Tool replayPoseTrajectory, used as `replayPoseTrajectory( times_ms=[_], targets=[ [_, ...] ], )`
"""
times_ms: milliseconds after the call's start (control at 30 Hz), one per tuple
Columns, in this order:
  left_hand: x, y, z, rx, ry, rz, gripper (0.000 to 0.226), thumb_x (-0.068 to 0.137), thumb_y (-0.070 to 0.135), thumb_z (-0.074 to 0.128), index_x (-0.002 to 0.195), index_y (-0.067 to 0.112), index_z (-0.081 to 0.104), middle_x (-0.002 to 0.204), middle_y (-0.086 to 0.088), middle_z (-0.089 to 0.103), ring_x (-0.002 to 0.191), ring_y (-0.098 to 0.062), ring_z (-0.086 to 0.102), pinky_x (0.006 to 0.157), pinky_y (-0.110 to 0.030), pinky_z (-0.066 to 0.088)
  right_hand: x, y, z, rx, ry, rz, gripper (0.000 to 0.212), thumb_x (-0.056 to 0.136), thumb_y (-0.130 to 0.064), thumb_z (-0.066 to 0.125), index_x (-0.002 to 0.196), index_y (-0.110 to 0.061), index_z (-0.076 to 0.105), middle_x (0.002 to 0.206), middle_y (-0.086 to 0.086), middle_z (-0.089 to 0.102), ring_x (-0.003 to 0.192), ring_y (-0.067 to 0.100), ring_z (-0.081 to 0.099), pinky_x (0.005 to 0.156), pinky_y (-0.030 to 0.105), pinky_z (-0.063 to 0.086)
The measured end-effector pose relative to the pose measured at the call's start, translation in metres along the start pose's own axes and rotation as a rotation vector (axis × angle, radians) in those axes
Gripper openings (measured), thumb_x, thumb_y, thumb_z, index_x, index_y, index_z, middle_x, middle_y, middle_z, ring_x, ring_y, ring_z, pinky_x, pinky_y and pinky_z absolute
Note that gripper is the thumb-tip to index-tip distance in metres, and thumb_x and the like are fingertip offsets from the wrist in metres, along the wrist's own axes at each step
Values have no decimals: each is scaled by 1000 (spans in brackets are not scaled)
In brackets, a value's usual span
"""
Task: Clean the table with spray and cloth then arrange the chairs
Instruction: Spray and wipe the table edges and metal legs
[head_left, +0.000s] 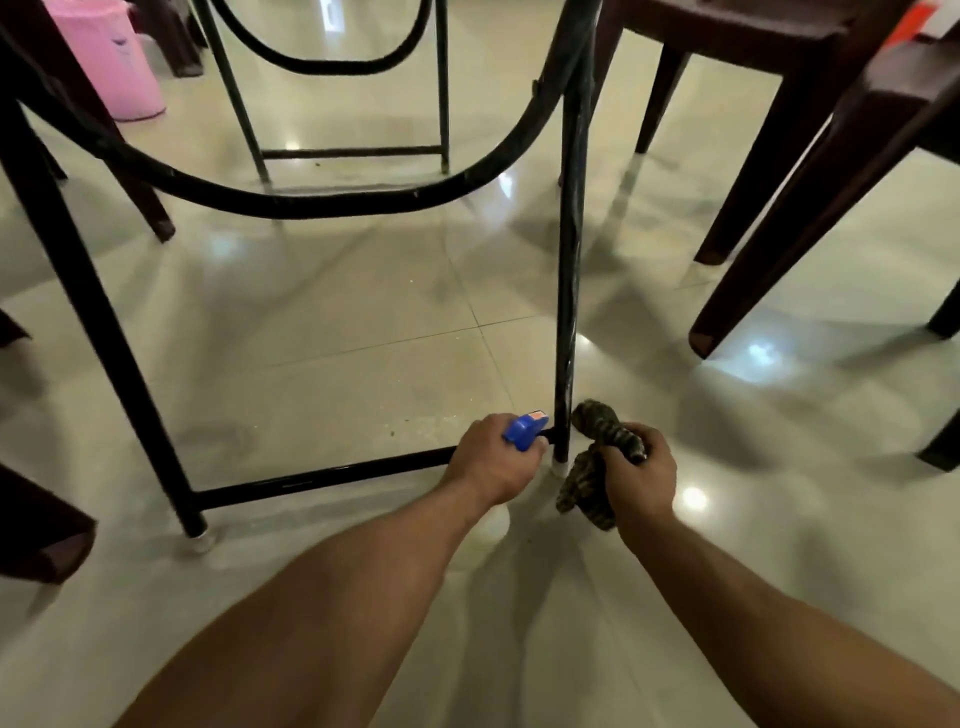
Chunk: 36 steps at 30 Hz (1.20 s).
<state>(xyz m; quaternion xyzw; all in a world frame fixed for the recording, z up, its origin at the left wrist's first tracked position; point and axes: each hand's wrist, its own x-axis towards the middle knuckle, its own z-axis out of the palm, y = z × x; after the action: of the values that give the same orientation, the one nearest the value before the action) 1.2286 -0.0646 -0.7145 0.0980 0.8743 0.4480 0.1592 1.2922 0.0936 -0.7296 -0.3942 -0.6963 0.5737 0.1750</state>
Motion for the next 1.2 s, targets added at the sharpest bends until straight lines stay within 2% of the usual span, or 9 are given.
replayPoseTrajectory(
  times_ms=[100, 200, 367, 567, 767, 867, 967, 1100, 1200],
  targets=[
    [4, 8, 8, -29, 66, -7, 30, 93, 34, 67, 68, 21, 55, 58, 4, 49, 53, -13, 42, 55, -25, 37, 6, -4, 9, -171, -9, -418, 37, 81, 4, 68, 108, -19, 61, 129, 6, 49, 114, 20, 54, 98, 33, 49],
    [8, 7, 5, -101, 166, -41, 33, 93, 33, 68, 66, 23, 52, 58, 6, 48, 53, -10, 41, 52, -26, 40, 18, 8, 25, -490, -259, -700, 44, 83, -7, 73, 121, -23, 61, 143, 4, 34, 128, 22, 40, 101, 35, 47],
    [6, -7, -5, -177, 199, -88, 27, 90, 38, 70, 75, 18, 59, 63, 1, 52, 59, -19, 52, 64, -52, 59, 27, 10, 37, -841, -430, -567, 46, 83, -18, 71, 124, -36, 59, 131, 2, 36, 116, 30, 48, 91, 41, 54],
    [-1, -18, -14, -152, 182, -64, 26, 90, 39, 70, 77, 18, 60, 63, 1, 53, 58, -17, 50, 65, -49, 58, 22, -15, 42, -439, -188, -663, 42, 93, -24, 64, 131, -30, 47, 130, 1, 46, 101, 22, 60, 77, 41, 59],
    [2, -12, -21, -193, 196, -37, 26, 92, 36, 69, 75, 21, 57, 64, 0, 51, 59, -17, 47, 65, -49, 57, 24, 24, 24, -975, -497, -395, 54, 95, -20, 57, 145, -26, 37, 138, 2, 56, 114, 26, 60, 95, 42, 53],
    [7, -7, -19, -190, 202, -17, 24, 92, 36, 69, 76, 21, 58, 64, 0, 50, 59, -17, 47, 65, -47, 58, 25, 4, 35, -722, -348, -584, 41, 96, -11, 54, 133, -26, 45, 130, 6, 58, 105, 26, 64, 85, 44, 59],
    [6, -6, -14, -161, 205, -2, 24, 93, 34, 69, 76, 24, 56, 65, 1, 52, 61, -16, 49, 65, -43, 57, 22, -28, 54, -398, -246, -735, 42, 95, -6, 56, 131, -24, 44, 129, 1, 53, 90, 12, 65, 73, 29, 60],
    [9, 7, -20, -205, 219, -3, 25, 92, 35, 69, 77, 18, 59, 71, -8, 62, 63, -24, 55, 67, -43, 57, 27, 0, 41, -732, -399, -547, 54, 98, -23, 55, 146, -22, 31, 138, 4, 51, 105, 26, 64, 83, 45, 59],
    [14, 22, -24, -219, 229, 49, 26, 91, 37, 69, 83, 13, 64, 77, -13, 67, 70, -37, 65, 63, -51, 59, 26, 5, 18, -844, -428, -487, 53, 99, -16, 51, 148, -19, 30, 152, 10, 39, 116, 34, 61, 89, 51, 57]
  ],
)
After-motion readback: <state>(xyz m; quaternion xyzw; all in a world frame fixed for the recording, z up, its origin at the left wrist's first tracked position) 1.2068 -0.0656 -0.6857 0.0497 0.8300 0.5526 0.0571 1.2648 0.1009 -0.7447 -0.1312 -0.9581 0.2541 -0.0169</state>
